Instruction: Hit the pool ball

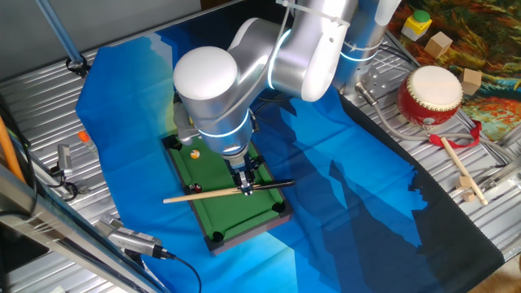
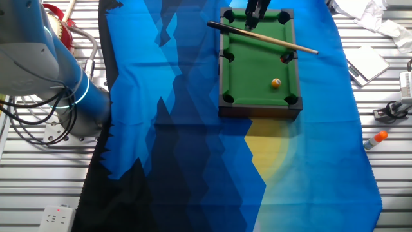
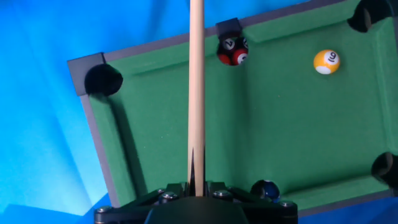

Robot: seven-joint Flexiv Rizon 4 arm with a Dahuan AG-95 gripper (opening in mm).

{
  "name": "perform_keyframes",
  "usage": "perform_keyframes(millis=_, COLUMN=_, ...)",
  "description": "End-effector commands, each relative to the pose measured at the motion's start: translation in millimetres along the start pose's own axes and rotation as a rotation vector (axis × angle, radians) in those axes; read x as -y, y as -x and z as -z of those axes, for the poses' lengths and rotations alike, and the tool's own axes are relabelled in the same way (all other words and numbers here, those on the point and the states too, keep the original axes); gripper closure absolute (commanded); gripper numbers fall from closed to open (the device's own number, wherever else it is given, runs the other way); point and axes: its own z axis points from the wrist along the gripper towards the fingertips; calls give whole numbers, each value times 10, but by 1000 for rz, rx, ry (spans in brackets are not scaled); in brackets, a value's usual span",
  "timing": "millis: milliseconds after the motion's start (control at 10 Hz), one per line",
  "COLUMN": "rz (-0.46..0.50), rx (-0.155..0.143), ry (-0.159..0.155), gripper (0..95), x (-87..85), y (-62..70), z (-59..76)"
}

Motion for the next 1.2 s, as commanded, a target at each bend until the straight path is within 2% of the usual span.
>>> perform_keyframes(millis=100, rz=6, rx=-2, ry=0, gripper=950, x=-30, y=46, z=-21)
perform_keyframes(millis=300, rz=21, rx=-2, ry=-7, gripper=950, x=-10, y=95, z=-71)
perform_keyframes(millis=500, rz=44, rx=-16, ry=-25, gripper=950, x=15, y=105, z=-96)
perform_keyframes(millis=600, rz=68, rx=-29, ry=-68, gripper=950, x=42, y=63, z=-72)
perform_keyframes(millis=800, rz=94, rx=-38, ry=-94, gripper=950, x=52, y=4, z=-81)
perform_keyframes(millis=900, rz=97, rx=-35, ry=-98, gripper=950, x=61, y=14, z=-104)
perform_keyframes(millis=1100, rz=98, rx=-14, ry=-82, gripper=950, x=74, y=110, z=-134)
perform_keyframes(millis=1200, rz=100, rx=-11, ry=-73, gripper=950, x=79, y=193, z=-83)
